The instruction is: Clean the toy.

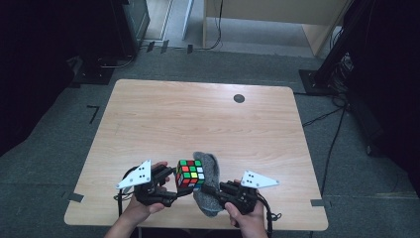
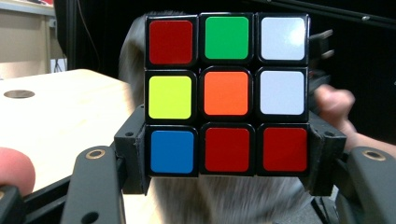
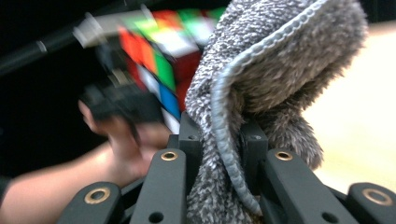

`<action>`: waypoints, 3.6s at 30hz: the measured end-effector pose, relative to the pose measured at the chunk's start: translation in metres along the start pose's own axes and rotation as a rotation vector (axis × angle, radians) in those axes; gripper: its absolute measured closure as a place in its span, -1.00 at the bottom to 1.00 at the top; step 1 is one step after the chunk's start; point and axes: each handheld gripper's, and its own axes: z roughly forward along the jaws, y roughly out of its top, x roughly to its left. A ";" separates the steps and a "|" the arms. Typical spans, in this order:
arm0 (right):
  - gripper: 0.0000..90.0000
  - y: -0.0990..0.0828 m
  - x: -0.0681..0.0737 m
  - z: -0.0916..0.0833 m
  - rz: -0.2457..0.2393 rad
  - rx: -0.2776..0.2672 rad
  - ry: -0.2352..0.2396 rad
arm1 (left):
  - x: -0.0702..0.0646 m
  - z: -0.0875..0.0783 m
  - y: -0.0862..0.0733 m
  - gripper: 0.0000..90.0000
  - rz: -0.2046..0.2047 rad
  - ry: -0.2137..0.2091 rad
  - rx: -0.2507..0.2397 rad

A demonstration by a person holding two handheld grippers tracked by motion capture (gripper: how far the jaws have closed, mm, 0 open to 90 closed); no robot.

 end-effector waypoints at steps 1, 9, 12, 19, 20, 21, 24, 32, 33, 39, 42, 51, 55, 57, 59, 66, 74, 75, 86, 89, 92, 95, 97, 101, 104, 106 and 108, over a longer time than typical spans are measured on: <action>0.72 -0.001 -0.001 0.001 -0.021 0.033 -0.046 | 0.000 0.000 0.001 -0.25 0.004 0.004 0.002; 0.70 0.003 0.005 -0.009 -0.005 -0.149 0.054 | 0.000 0.001 -0.002 -0.25 0.006 0.005 0.019; 0.71 -0.005 0.000 0.004 -0.034 0.036 -0.058 | 0.000 -0.001 0.000 -0.25 0.014 0.015 0.019; 0.71 0.003 0.011 -0.009 -0.051 -0.160 0.027 | 0.000 -0.001 0.000 -0.25 0.012 0.006 0.015; 0.71 0.001 0.012 -0.006 -0.054 -0.136 0.031 | 0.001 -0.002 0.000 -0.25 0.010 0.008 0.014; 0.71 -0.001 0.009 -0.003 -0.051 -0.096 0.038 | 0.001 -0.003 0.001 -0.25 0.010 0.015 0.014; 0.71 -0.004 0.006 0.004 -0.117 0.071 -0.054 | 0.001 -0.004 0.002 -0.25 0.011 0.022 0.006; 0.69 -0.005 0.013 0.000 -0.001 -0.132 0.057 | 0.004 -0.005 0.001 -0.25 -0.009 0.013 -0.005; 0.70 -0.006 0.011 0.004 0.004 -0.080 0.069 | 0.004 -0.006 0.001 -0.25 0.000 0.029 -0.002; 0.70 0.012 0.019 -0.012 -0.107 -0.057 -0.180 | 0.000 -0.003 0.001 -0.25 0.071 0.083 0.041; 0.69 0.034 0.049 -0.027 -0.213 -0.146 -0.214 | -0.008 0.005 -0.004 -0.24 0.169 0.157 0.101; 0.68 0.033 0.043 -0.018 -0.128 -0.052 -0.210 | -0.025 0.016 -0.007 -0.24 0.297 0.201 0.156; 0.68 0.031 0.024 -0.030 -0.053 -0.057 -0.298 | -0.025 0.015 -0.003 -0.24 0.306 0.202 0.140; 0.67 0.034 0.031 -0.030 -0.081 -0.084 -0.258 | -0.025 0.016 -0.005 -0.24 0.323 0.209 0.157; 0.66 0.038 0.044 -0.026 -0.135 -0.091 -0.180 | -0.026 0.017 -0.006 -0.24 0.324 0.199 0.158; 0.67 0.031 0.018 -0.027 -0.080 0.004 -0.360 | -0.022 0.011 0.001 -0.24 0.258 0.188 0.112; -0.03 0.002 -0.030 -0.018 -0.086 -0.013 -0.445 | -0.006 0.006 0.002 -0.24 0.094 0.166 0.088; -0.13 0.001 -0.031 -0.017 -0.102 -0.011 -0.470 | -0.004 0.006 0.003 -0.24 0.078 0.165 0.089; -0.34 -0.003 0.008 0.000 -0.518 -0.053 -0.322 | 0.006 0.003 0.009 -0.25 -0.064 0.159 0.090; -0.36 -0.009 0.015 0.010 -0.589 -0.057 -0.316 | 0.007 0.002 0.011 -0.25 -0.094 0.156 0.091; -0.37 -0.010 0.020 0.014 -0.651 -0.101 -0.301 | 0.006 0.005 0.013 -0.25 -0.110 0.165 0.110; -0.39 -0.011 0.024 0.016 -0.701 -0.124 -0.299 | 0.004 0.009 0.013 -0.25 -0.115 0.168 0.134; -0.43 -0.012 0.026 0.018 -0.751 -0.126 -0.311 | 0.003 0.012 0.013 -0.25 -0.125 0.168 0.152; -0.49 -0.014 0.029 0.021 -0.825 -0.131 -0.347 | 0.004 0.017 0.016 -0.25 -0.180 0.144 0.195; -0.50 -0.015 0.030 0.024 -0.875 -0.129 -0.378 | 0.003 0.021 0.017 -0.25 -0.205 0.120 0.236; -0.40 -0.016 0.031 0.026 -0.913 -0.121 -0.395 | 0.002 0.023 0.017 -0.25 -0.219 0.097 0.254; -0.32 -0.018 0.032 0.026 -0.943 -0.116 -0.413 | 0.003 0.024 0.017 -0.25 -0.227 0.103 0.274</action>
